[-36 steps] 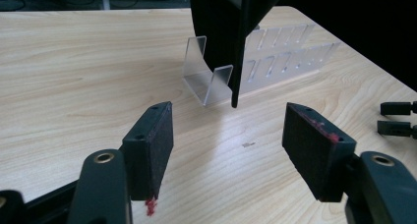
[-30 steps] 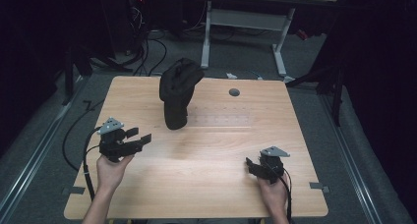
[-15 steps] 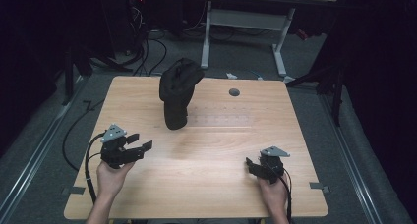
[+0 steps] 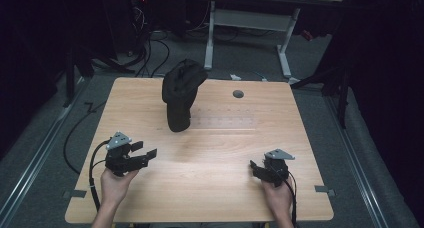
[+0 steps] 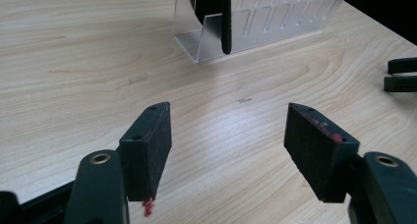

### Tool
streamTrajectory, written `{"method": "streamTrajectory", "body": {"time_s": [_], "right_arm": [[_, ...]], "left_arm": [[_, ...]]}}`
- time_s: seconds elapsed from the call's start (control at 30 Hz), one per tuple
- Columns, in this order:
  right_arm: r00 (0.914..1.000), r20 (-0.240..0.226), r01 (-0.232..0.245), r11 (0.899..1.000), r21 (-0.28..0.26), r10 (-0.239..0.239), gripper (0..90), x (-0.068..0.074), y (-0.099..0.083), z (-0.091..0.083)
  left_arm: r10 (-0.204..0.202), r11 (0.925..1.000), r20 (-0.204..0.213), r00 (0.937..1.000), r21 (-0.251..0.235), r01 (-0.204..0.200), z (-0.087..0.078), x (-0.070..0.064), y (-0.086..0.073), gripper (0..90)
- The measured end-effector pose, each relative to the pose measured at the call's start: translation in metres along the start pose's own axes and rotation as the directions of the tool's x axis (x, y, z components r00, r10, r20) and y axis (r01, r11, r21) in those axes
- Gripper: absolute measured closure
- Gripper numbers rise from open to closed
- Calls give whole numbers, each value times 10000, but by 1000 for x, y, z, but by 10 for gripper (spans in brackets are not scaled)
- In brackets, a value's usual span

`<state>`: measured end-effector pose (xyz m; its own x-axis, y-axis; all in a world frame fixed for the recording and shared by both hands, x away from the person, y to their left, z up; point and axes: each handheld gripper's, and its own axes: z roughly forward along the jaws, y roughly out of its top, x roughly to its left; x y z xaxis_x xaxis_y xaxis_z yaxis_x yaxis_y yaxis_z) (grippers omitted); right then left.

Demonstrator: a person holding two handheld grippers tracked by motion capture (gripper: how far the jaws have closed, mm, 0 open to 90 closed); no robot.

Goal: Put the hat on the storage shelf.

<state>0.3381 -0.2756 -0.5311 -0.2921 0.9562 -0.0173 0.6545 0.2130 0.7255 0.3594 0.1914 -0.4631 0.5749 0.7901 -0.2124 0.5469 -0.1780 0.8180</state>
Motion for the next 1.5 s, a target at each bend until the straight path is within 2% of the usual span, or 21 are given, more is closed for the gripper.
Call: {"method": "streamTrajectory", "body": {"time_s": [0.1, 0.23, 1.13, 1.33, 1.5], "right_arm": [[10000, 2, 2, 10000, 0, -2, 352, 0, 0, 0], [10000, 1, 0, 10000, -1, 0, 352, 0, 0, 0], [10000, 13, -9, 10000, 0, 9, 352, 0, 0, 0], [10000, 12, -12, 10000, 0, 12, 352, 0, 0, 0], [10000, 11, -3, 10000, 1, 3, 352, 0, 0, 0]], "left_arm": [[-226, 9997, 177, 9996, -33, 227, 1, 1, -3, 338], [-337, 9994, 247, 9991, 10, 337, 2, 2, -7, 328], [-457, 9957, 480, 9978, 832, 416, 29, -4, -26, 312], [-465, 9938, 381, 9982, 1026, 424, 37, -4, -28, 311], [-289, 9938, 47, 9996, 1076, 282, 44, -6, -31, 314]]}}
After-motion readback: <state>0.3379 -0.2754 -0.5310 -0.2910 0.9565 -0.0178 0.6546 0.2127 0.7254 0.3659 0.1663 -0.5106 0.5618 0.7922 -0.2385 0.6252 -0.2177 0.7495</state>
